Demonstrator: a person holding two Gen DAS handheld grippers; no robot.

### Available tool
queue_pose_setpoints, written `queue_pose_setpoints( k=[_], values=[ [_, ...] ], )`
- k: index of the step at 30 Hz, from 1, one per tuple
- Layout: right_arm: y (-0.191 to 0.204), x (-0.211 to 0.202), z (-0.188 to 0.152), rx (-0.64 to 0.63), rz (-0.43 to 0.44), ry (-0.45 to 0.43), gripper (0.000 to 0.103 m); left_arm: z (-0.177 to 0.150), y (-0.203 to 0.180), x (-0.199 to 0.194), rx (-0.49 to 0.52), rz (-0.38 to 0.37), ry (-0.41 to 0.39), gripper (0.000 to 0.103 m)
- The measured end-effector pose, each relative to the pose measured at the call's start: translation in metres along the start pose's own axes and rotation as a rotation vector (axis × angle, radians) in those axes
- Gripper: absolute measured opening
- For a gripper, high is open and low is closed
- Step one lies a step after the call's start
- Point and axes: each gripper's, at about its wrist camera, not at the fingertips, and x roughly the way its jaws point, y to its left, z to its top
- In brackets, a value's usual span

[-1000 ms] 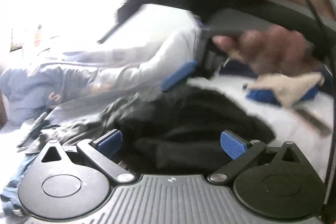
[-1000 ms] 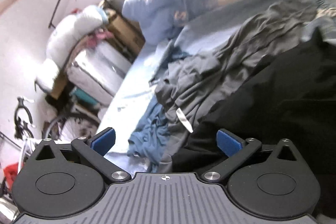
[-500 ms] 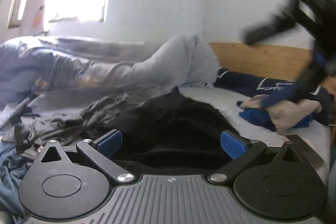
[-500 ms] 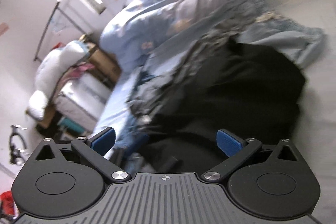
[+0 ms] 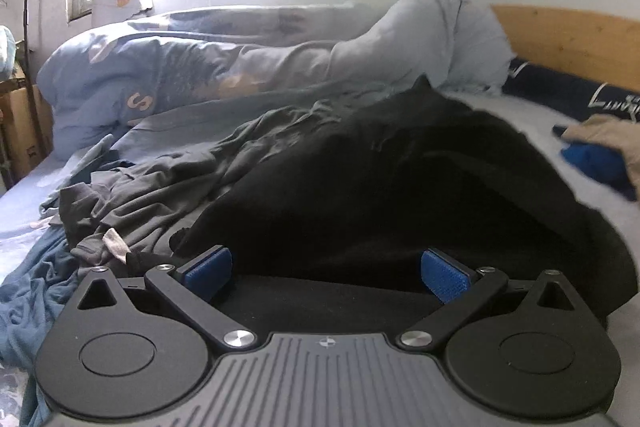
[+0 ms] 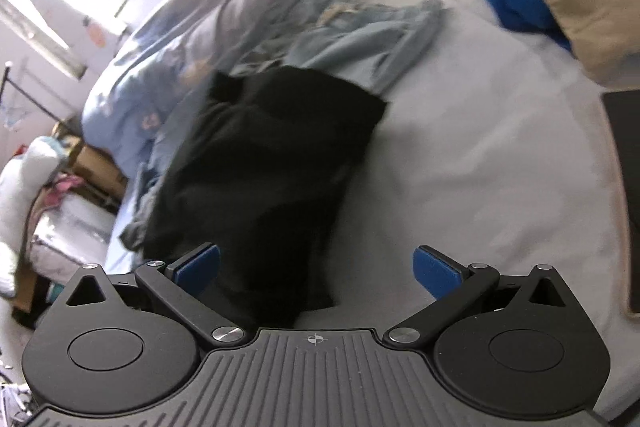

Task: Fold clothes
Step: 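Grasp the black garment again with the right gripper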

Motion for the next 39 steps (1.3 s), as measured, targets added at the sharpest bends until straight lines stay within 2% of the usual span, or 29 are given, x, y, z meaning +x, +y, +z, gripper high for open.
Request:
queue_pose_setpoints(
  k=[4,10,15,25,32,36,38,39],
  values=[
    [-0.021,0.008,-0.004,0.017,0.048,0.001,0.103,-0.002,0.0,0.006,-0.007,0.02,0.015,0.103],
    [-0.032,0.038,-0.006,0.09,0.212,0.039,0.103,-0.006,-0.002,0.014,-0.004,0.046,0.029,0.103],
    [-0.03,0.076,-0.001,0.138,0.287,0.061,0.103,-0.007,-0.006,0.016,0.004,0.062,0.031,0.103],
    [-0.012,0.117,0.011,0.129,0.409,0.02,0.103,-0.006,-0.01,0.019,0.002,0.073,0.032,0.103],
    [0.012,0.135,0.015,0.073,0.369,0.041,0.103,-0.004,-0.008,0.018,-0.001,0.071,0.03,0.103],
    [0.018,0.134,0.013,0.089,0.385,0.069,0.102,-0.004,-0.004,0.018,-0.005,0.065,0.031,0.103],
    [0.014,0.133,0.012,0.125,0.368,0.07,0.094,-0.004,-0.004,0.018,-0.002,0.063,0.031,0.103],
    [0.011,0.132,0.011,0.145,0.357,0.071,0.085,-0.004,-0.004,0.018,0.0,0.062,0.031,0.103]
  ],
)
